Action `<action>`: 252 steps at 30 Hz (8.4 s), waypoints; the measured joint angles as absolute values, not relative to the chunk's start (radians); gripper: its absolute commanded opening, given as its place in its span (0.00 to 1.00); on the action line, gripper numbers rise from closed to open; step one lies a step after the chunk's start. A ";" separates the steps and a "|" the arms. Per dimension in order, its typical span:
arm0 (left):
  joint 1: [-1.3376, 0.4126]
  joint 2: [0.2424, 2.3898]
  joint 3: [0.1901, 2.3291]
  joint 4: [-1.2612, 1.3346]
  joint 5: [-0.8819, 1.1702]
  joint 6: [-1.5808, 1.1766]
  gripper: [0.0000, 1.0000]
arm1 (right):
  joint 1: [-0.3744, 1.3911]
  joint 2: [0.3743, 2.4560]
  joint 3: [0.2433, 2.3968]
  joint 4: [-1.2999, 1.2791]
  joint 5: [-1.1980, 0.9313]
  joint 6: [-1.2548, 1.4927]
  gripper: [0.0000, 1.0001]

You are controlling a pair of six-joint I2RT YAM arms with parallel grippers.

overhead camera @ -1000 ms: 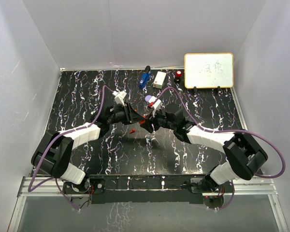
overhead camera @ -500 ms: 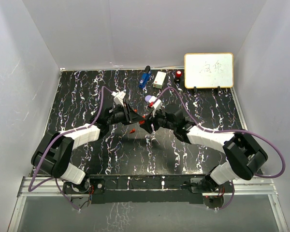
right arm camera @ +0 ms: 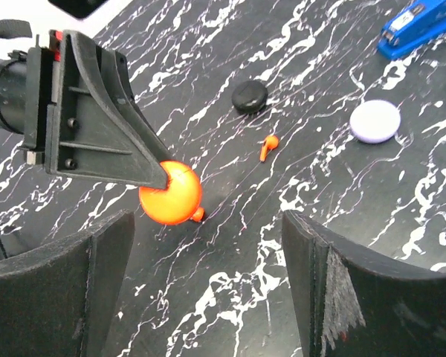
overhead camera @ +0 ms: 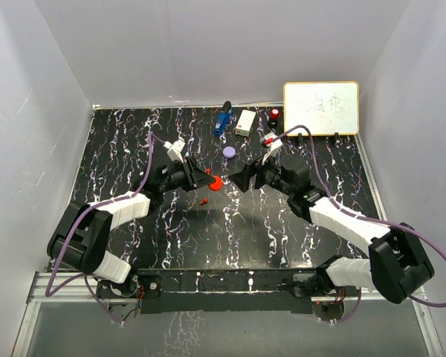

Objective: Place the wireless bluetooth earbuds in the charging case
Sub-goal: Pick up the charging case at the center of the board, then open the charging case.

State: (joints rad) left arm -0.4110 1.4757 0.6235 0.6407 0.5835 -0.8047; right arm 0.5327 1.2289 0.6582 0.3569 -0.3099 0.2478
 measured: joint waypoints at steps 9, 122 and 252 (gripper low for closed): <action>-0.410 1.476 0.620 0.711 0.593 -0.854 0.00 | 0.567 1.312 0.688 0.287 -0.315 0.323 0.78; -0.444 1.599 0.514 1.226 0.522 -1.168 0.15 | 0.430 1.880 0.573 1.448 -0.640 1.386 0.00; -0.456 1.648 0.529 1.305 0.532 -1.208 0.32 | 0.403 1.807 0.559 1.369 -0.635 1.287 0.00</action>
